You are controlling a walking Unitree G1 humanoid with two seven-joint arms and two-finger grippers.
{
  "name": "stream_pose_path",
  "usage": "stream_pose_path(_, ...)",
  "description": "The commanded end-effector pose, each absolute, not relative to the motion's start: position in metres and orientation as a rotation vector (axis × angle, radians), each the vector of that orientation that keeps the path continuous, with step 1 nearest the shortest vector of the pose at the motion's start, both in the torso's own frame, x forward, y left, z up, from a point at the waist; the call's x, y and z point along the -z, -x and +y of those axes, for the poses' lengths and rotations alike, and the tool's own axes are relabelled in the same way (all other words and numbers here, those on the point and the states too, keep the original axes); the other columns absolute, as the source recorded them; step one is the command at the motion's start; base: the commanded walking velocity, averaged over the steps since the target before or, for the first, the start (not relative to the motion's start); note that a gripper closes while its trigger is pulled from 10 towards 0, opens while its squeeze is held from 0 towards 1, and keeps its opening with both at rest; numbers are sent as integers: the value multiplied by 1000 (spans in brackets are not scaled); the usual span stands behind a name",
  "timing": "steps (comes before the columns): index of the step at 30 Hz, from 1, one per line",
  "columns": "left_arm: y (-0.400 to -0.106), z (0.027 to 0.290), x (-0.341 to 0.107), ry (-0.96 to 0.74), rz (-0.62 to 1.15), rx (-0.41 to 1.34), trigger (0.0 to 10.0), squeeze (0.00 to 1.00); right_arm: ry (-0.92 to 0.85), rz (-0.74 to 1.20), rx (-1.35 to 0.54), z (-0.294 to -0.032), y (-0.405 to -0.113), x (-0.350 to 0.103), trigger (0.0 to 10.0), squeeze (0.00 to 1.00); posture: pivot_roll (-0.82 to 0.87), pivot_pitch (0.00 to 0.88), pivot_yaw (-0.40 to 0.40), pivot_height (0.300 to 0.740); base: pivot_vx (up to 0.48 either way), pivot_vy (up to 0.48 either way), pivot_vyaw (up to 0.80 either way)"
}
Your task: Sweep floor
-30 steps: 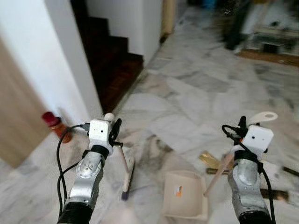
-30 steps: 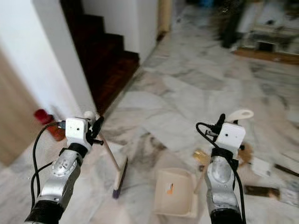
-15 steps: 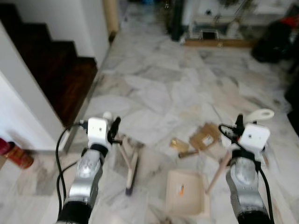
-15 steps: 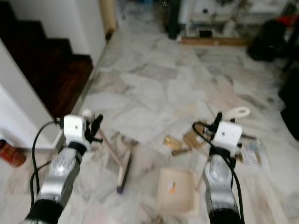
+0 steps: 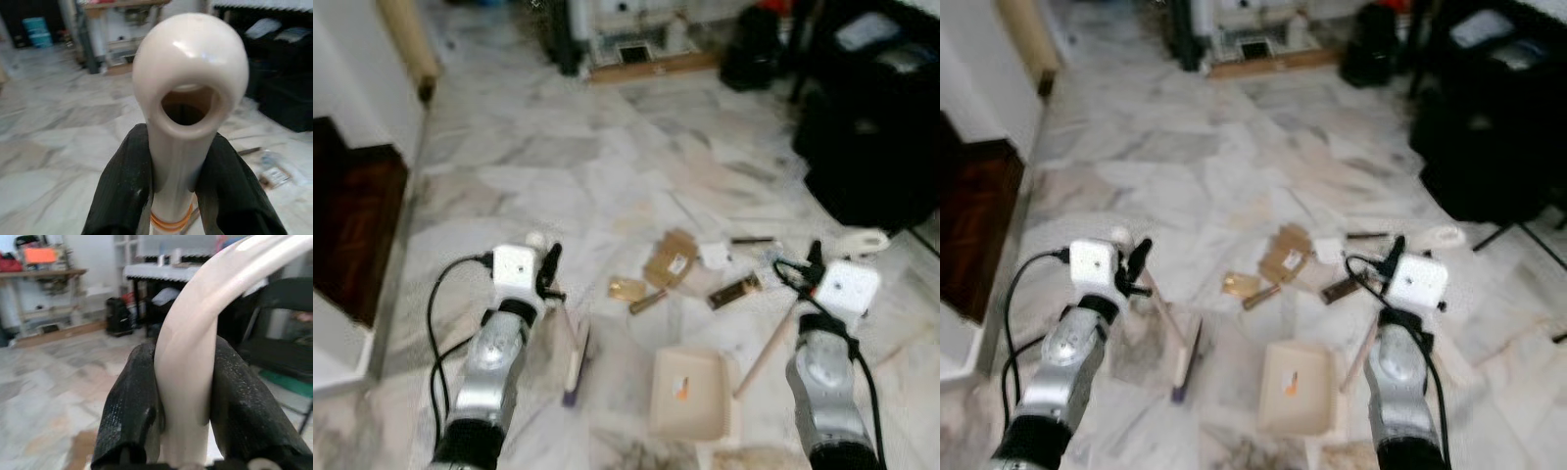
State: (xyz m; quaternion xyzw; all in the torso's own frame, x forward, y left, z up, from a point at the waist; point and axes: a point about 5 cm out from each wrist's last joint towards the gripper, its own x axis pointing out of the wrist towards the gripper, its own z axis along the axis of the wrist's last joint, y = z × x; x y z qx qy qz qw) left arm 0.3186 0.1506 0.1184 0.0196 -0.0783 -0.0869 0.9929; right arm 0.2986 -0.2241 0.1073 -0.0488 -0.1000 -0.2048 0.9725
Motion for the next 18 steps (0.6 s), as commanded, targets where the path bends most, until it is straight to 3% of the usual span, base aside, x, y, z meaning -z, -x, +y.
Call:
stream_pose_path(1,-319,153,-128,-46,-205,172,10000,0,101,-232,398,-220,-301,-113,10000,0,-4,64,50,740,0,0,-788)
stream_pose_path(18,-319,152,-129,-38,-217,184,10000,0,103,-230,399,-219,-300,-112,10000,0,-7,49,55,740,0,0,-788)
